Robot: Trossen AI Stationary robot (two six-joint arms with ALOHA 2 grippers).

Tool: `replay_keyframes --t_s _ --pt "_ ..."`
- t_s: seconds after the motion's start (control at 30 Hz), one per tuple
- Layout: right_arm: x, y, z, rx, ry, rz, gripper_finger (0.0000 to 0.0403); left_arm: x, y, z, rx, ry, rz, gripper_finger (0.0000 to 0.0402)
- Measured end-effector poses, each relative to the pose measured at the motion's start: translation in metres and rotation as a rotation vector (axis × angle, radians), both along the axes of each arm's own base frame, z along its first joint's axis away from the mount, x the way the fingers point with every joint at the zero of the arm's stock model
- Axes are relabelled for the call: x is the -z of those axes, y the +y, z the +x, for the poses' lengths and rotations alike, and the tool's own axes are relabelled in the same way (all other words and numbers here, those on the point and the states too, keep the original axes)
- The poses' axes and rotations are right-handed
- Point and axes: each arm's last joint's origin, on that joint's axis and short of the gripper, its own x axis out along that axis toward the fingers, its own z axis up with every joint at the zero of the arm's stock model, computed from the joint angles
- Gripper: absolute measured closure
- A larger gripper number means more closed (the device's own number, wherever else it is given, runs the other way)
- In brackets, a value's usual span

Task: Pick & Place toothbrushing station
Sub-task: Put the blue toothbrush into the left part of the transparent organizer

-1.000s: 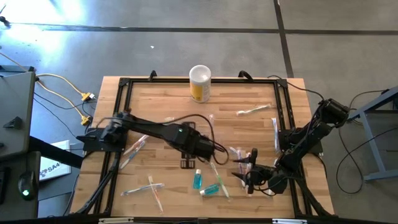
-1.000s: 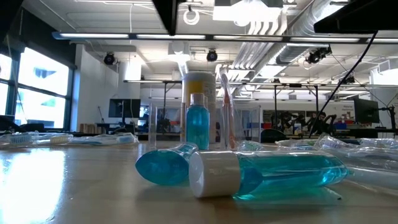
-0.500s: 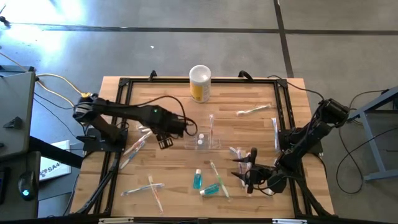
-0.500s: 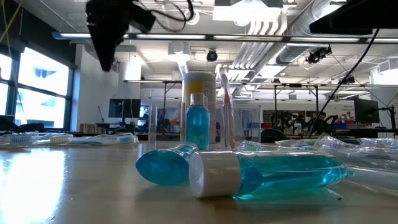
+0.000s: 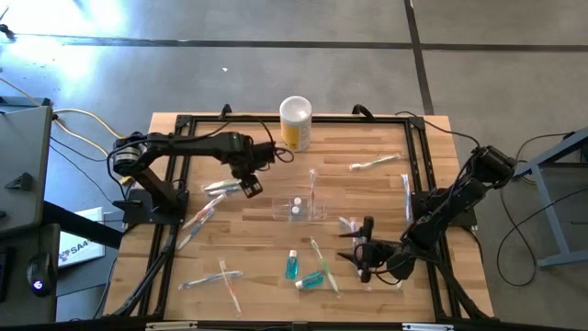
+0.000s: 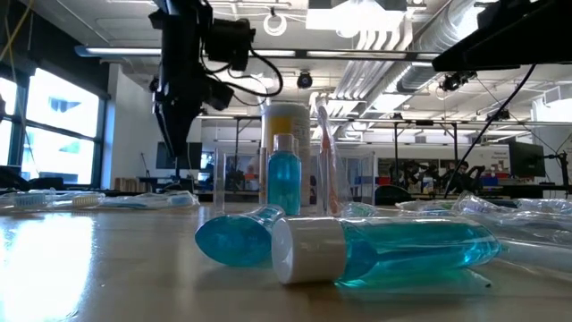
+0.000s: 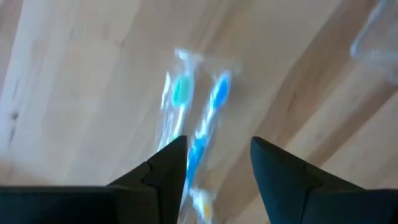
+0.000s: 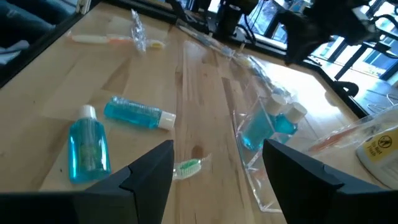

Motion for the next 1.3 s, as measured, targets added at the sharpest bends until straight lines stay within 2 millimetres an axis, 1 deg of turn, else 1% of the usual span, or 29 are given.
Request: replay_keyframes --t_s 0.1,0.27,0.57,0.93,1.07,1.3 --pt "0.001 0.000 0.000 -0.014 0.010 0.015 0.0165 0.009 0.003 -0.003 -0.011 -0.004 -0.038 0.0231" --pt "0.002 0.000 -0.001 -0.010 0.019 0.036 0.0165 0.020 -0.003 -0.006 0.005 0.006 -0.074 0.0231" --pt "0.001 0.001 0.000 -0.008 0.005 0.051 0.0165 0.043 -0.006 -0.009 0.004 -0.008 -0.064 0.0231" --pt "0.001 0.001 0.000 -0.008 0.006 0.048 0.0165 0.061 -0.006 -0.011 -0.016 -0.050 -0.032 0.0231" --pt "0.001 0.001 0.000 -0.009 0.007 0.048 0.0165 0.071 -0.006 -0.011 -0.102 -0.018 -0.049 0.0231" --pt "0.001 0.001 0.000 -0.011 0.006 0.049 0.0165 0.100 -0.004 -0.006 -0.117 0.096 -0.054 0.0231"
